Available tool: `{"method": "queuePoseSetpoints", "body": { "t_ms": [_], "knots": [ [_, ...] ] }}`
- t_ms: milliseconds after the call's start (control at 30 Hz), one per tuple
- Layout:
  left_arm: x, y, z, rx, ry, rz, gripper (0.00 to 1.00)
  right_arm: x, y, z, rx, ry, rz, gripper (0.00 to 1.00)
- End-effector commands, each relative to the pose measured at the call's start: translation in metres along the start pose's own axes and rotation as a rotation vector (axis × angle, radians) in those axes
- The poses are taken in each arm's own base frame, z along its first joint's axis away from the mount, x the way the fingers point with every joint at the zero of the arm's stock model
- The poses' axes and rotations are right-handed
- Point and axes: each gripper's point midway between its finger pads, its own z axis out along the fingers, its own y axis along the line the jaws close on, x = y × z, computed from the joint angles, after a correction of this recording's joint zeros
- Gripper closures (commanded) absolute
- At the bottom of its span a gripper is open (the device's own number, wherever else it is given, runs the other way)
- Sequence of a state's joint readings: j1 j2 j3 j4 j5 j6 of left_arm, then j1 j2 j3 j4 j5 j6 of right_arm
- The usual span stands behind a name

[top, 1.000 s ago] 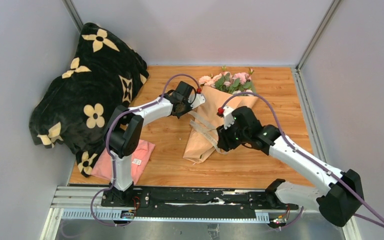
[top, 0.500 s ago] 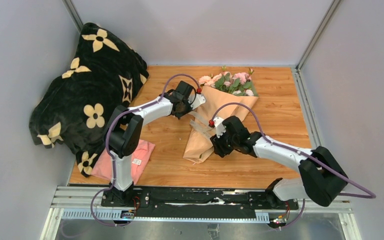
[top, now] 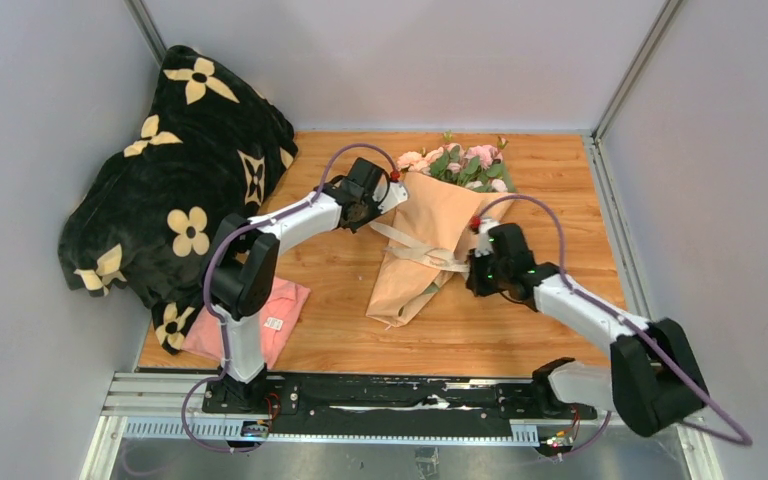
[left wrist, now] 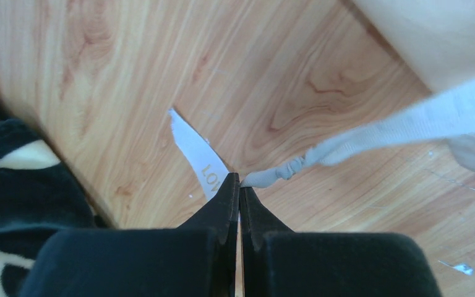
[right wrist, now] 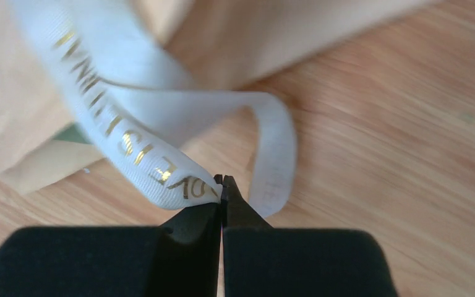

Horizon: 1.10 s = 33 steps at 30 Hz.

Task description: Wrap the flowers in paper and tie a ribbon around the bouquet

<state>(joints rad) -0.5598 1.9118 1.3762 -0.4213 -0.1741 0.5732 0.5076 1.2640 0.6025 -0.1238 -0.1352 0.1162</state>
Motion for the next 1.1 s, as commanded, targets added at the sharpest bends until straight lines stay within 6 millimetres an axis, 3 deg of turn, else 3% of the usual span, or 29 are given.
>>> {"method": "queuePoseSetpoints", "body": {
  "t_ms": [0, 333, 533, 700, 833, 1067],
  "knots": [
    [0.009, 0.021, -0.01, -0.074, 0.011, 0.004, 1.0, 0.03, -0.034, -0.029, 0.022, 0.001, 0.376, 1.0],
    [0.06, 0.048, -0.002, -0.162, 0.113, 0.013, 1.0, 0.014, -0.159, -0.102, 0.348, -0.465, 0.849, 1.0],
    [0.112, 0.075, 0.003, -0.206, 0.2, -0.034, 1.0, 0.046, -0.226, -0.134, 0.577, -0.567, 1.047, 1.0],
    [0.155, 0.087, 0.005, -0.226, 0.268, -0.065, 1.0, 0.084, -0.255, -0.152, 0.711, -0.575, 1.17, 1.0],
    [0.183, 0.098, 0.003, -0.264, 0.315, -0.083, 1.0, 0.092, -0.27, -0.168, 0.761, -0.639, 1.22, 1.0],
    [0.22, 0.119, -0.001, -0.296, 0.353, -0.15, 1.0, 0.1, -0.275, -0.184, 0.863, -0.643, 1.205, 1.0]
  ]
}}
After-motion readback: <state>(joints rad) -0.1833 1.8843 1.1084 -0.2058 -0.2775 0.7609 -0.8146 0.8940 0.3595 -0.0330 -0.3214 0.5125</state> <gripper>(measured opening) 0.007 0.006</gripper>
